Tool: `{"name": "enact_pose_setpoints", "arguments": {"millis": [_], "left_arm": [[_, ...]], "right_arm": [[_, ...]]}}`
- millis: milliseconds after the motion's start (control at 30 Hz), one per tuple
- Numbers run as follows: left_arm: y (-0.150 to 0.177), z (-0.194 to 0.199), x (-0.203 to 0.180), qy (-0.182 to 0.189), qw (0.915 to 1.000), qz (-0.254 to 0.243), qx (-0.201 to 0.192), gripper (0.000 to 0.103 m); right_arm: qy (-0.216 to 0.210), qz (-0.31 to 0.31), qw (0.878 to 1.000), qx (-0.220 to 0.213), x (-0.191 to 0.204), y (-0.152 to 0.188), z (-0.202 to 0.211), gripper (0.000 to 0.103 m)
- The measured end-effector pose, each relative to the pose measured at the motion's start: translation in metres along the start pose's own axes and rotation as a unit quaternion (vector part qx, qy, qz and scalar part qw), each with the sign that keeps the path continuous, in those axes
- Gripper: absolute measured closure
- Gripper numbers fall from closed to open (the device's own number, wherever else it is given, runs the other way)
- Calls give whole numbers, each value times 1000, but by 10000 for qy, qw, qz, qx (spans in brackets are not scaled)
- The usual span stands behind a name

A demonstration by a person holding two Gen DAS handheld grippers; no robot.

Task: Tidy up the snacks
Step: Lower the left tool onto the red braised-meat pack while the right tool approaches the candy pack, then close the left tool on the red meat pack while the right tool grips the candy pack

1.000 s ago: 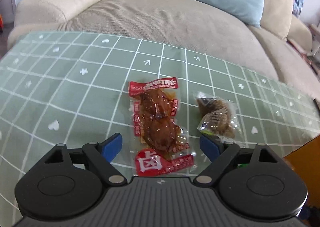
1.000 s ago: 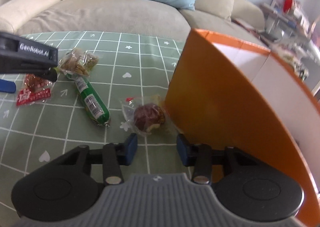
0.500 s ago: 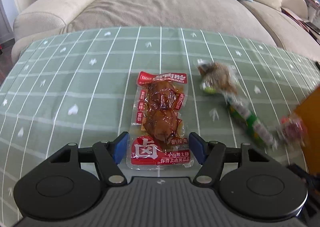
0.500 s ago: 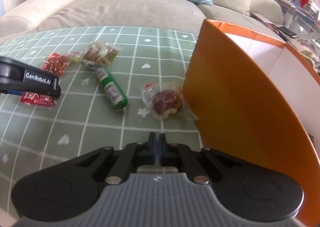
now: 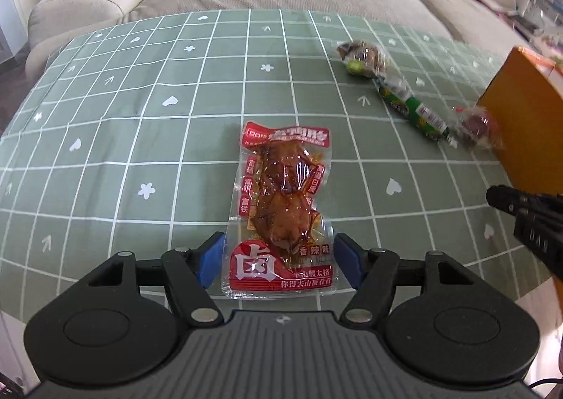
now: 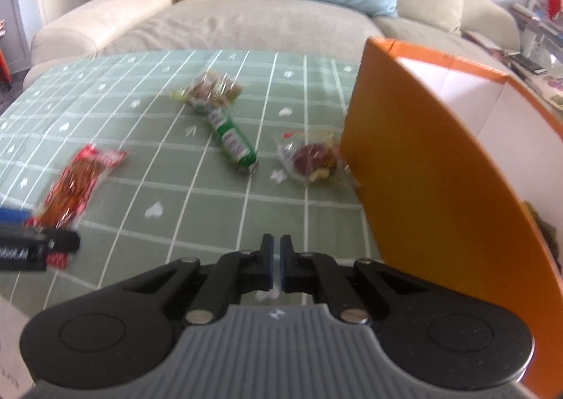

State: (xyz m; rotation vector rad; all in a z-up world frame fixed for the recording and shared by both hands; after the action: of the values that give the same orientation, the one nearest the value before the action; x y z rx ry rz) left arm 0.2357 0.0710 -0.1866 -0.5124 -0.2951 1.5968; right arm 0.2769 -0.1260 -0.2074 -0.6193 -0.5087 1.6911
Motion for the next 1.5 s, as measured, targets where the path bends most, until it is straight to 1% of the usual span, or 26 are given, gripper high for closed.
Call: {"name": "enact_pose_setpoints", "arguments": {"millis": [33,67,100,167,267,333,400,567,633,833,933,967,1000,1033,1100,1233,1400,1433,1500], "left_arm": [[0,1,2,33,9999,78,-64,20],[0,1,3,70,9998,161,-112,18],[-2,1,4,105,9995,256,-127,16],[-4,1,5,123,9989,415,-188,14],[-10,-1,5,63,9988,419,-255,13],[-14,-3,5,-17,9988,408,-281,12],[-17,-7,5,-10,9987,446,-259,12],[-24,-14,7,21,9982,484,-365,12],[-26,-16,6,-52,9982,410,-423,12],[-28,-24,-2,-357,9977,-4,-570,12],[-30,-25,-5,-322,9975,-51,-633,20],[-30,-25,-6,-312,9974,-75,-652,30],[-30,-24,-7,-281,9972,-105,-680,32],[-30,-23,-8,-291,9972,-130,-670,32],[-27,-21,-8,-265,9974,-149,-657,33],[-12,-12,-10,-172,9978,-317,-563,34],[14,4,-14,-62,9975,-526,-474,36],[19,8,-15,-16,9973,-553,-477,36],[27,15,-18,221,9975,-523,-431,37]], "right_arm": [[56,-45,9999,-84,-3,-3,1,102],[116,-88,9998,-159,-5,-8,2,91],[203,-134,9994,-253,-8,-12,3,72],[394,-213,9979,-461,-13,-22,4,60],[647,-62,9963,-555,-14,-34,-1,60],[835,148,9943,-653,-12,-40,-5,60],[986,358,9922,-679,-10,-45,-13,60],[1080,657,9906,-523,-8,-49,-35,59],[1093,754,9900,-467,-7,-49,-42,58],[1129,983,9872,-548,-3,-52,-50,56],[1116,1053,9867,-532,-1,-54,-52,57],[1120,1082,9864,-530,-1,-53,-52,59],[1109,1117,9861,-528,-1,-53,-52,60],[1094,1148,9860,-524,-1,-52,-51,61],[1018,1177,9864,-532,-1,-50,-49,67],[814,1182,9885,-478,0,-43,-38,70],[593,1082,9914,-434,5,-22,-10,70],[542,1075,9918,-440,7,-17,-3,70],[359,1057,9928,-424,13,-7,11,70]]}}
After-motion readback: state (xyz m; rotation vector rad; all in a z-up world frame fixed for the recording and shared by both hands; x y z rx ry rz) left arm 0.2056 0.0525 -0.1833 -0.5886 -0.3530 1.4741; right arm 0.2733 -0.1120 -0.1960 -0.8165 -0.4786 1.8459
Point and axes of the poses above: each gripper's, at about its wrist camera, not at the fingertips, and z roughly against the way its jaws point, x to its left, y to its underside, the point moved 7 cm from there along -z, roughly the way its jaws point, and after that the axes turned 8 degrees about z, right-handed, at the moved point
